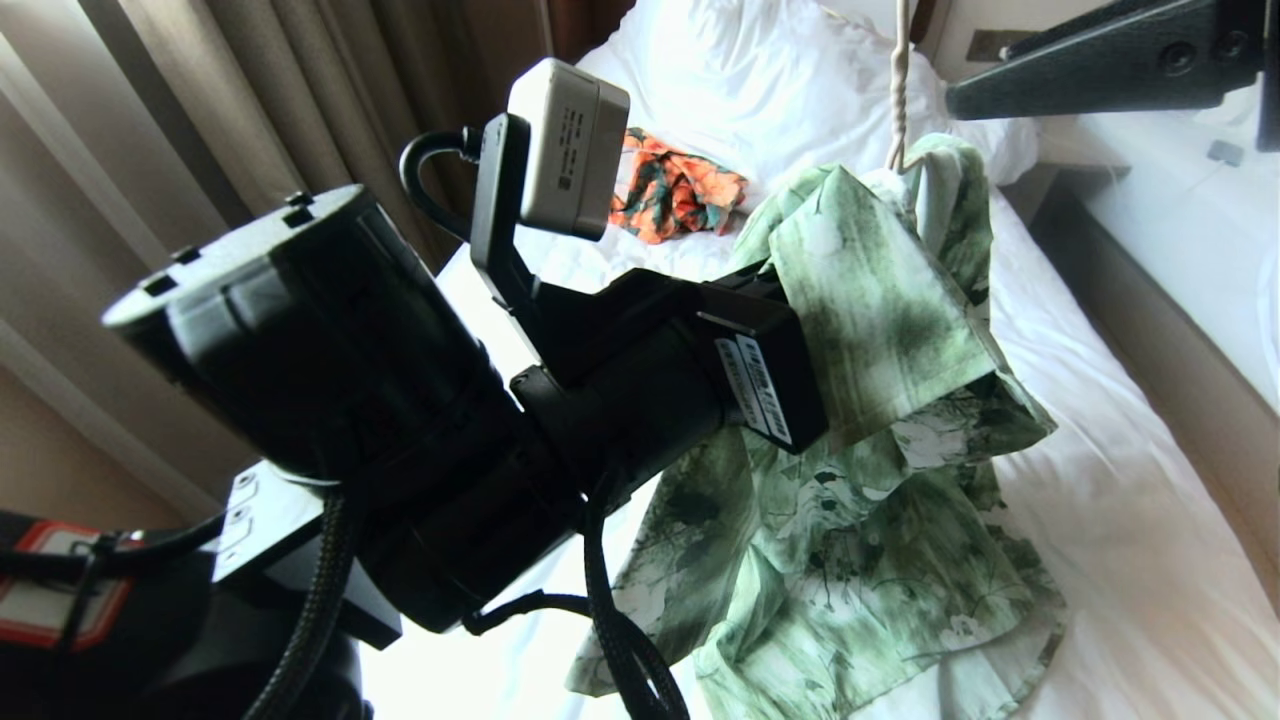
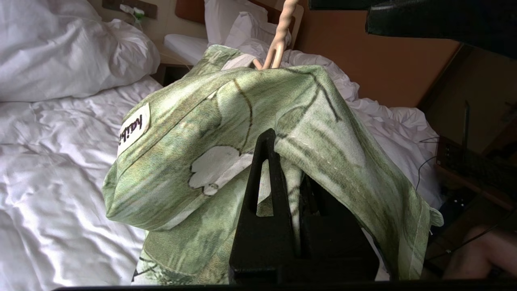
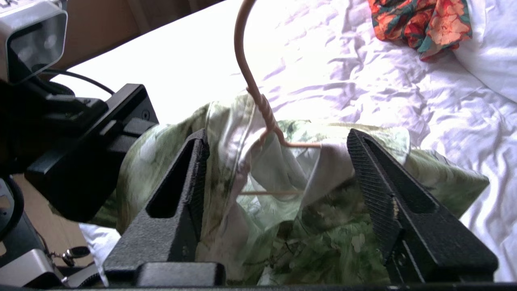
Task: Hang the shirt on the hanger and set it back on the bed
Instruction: Take the clothes hanger out of the clothes
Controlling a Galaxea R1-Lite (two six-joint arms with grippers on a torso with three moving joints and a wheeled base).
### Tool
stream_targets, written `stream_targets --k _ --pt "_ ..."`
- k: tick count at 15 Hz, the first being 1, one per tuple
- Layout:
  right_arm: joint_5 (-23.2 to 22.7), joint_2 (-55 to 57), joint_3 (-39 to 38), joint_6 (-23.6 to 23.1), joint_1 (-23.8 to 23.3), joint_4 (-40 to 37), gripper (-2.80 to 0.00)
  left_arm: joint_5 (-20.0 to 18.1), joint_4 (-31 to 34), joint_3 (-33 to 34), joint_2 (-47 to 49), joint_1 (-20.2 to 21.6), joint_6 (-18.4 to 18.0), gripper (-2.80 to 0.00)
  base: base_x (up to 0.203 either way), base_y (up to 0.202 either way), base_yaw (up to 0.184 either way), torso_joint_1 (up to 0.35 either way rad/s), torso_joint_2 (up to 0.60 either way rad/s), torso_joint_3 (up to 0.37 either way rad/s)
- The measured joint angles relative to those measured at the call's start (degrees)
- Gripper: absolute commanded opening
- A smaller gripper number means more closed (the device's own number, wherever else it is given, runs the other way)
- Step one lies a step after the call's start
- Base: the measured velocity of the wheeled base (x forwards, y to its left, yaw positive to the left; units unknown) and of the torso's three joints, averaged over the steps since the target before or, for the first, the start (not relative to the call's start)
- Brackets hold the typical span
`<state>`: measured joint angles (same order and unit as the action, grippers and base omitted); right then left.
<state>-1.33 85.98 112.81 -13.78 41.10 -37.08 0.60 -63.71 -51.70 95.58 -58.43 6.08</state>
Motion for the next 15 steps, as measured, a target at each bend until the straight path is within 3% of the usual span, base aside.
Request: stream_targets --k 3,4,12,15 --pt "2.22 2.38 -0.05 -0.14 1.62 4.27 0.00 -0.01 0.01 0.20 -0.05 -0.02 0.02 -2.80 0.000 0.000 0.000 0.000 0.00 0.000" --pt "2.54 3.14 -0.05 -0.31 1.80 5.32 -2.80 -0.02 -0.02 0.24 -0.12 -0.02 0.01 -2.80 0.000 0.000 0.000 0.000 0.00 0.000" --pt "3.01 6.49 -0.24 -0.62 3.03 6.93 -2.80 -0.13 -0.05 1.33 -1.37 -0.28 0.15 -2.80 0.000 0.000 0.000 0.000 0.00 0.000" --pt "3.08 6.47 -0.27 -0.57 3.46 6.74 -2.80 -0.85 3.67 2.28 -4.06 -1.96 -0.28 -2.80 0.000 0.000 0.000 0.000 0.00 0.000"
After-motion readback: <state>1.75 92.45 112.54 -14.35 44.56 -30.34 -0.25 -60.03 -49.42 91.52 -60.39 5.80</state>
